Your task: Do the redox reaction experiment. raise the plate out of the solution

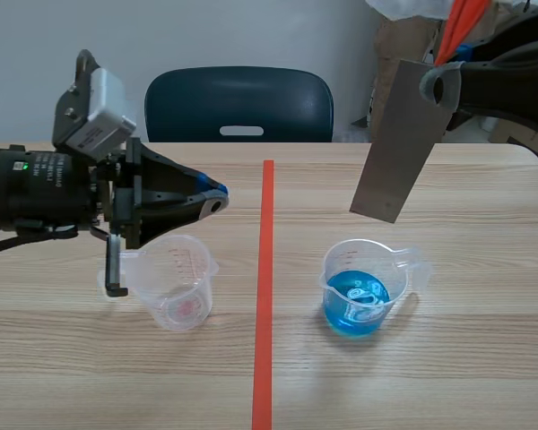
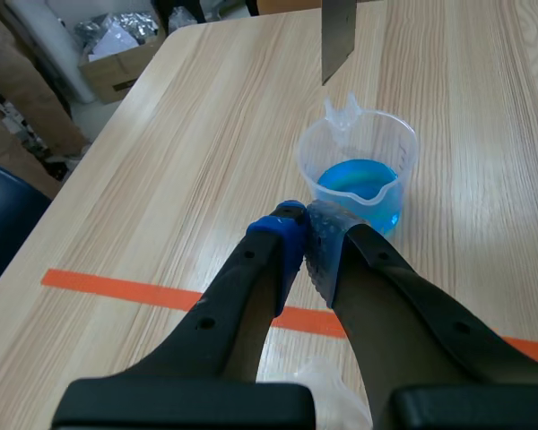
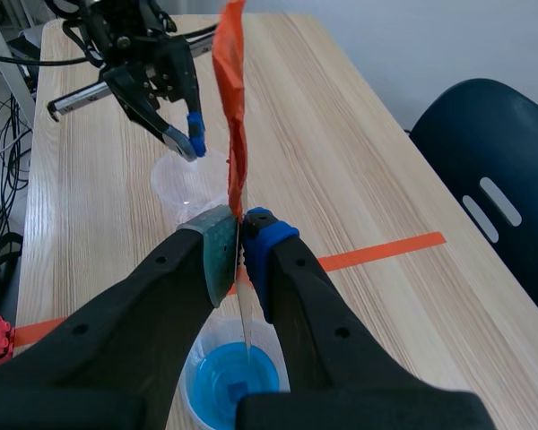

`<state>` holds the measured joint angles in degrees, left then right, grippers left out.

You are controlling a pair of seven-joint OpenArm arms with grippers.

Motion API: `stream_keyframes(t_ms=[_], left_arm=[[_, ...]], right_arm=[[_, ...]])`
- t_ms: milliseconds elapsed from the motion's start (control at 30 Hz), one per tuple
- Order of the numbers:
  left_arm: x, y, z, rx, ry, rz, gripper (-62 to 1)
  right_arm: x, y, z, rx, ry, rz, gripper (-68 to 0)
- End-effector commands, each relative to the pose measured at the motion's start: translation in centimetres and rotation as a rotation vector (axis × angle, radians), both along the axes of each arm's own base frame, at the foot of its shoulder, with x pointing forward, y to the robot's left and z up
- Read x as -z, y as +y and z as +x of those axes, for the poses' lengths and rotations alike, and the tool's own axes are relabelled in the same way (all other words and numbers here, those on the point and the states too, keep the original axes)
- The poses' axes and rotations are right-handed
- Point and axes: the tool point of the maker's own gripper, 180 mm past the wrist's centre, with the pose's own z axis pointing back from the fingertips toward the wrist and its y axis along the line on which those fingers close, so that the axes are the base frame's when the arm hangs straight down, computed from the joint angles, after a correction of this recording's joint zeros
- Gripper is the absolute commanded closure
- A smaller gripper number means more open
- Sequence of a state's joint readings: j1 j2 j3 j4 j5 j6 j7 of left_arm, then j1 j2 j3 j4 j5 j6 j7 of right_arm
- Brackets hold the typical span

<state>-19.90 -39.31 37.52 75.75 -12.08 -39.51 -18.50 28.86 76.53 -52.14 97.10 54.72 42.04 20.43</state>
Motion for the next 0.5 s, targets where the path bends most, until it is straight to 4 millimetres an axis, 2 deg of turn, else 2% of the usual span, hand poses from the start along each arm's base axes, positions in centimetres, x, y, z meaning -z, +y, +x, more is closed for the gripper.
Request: stream_keyframes(t_ms=[0,200,367,467], left_arm=[[-0.7,-0.6,0.5,0.002,-0.004,-0.04,-2.5],[0.1,-2.7,2.3,0.006,0.013,-0.027,-2.5],[0.5,-4.4,2.7,0.035,0.025,-0.022,-2.5],[1.0,-5.4,2.7,0.052,0.039,-0.017,-2.5]], right_arm=[[-1.3,0.7,-0.4,-0.028,-0.021,0.02,-0.4],[-2.0,1.0,-1.0,-0.042,-0.02,0.028,-0.4],[-3.4,0.3,-0.4,-0.014,-0.033,0.038,-0.4],[-3.6,0.1,-0.3,-0.006,-0.031,0.035,-0.4]])
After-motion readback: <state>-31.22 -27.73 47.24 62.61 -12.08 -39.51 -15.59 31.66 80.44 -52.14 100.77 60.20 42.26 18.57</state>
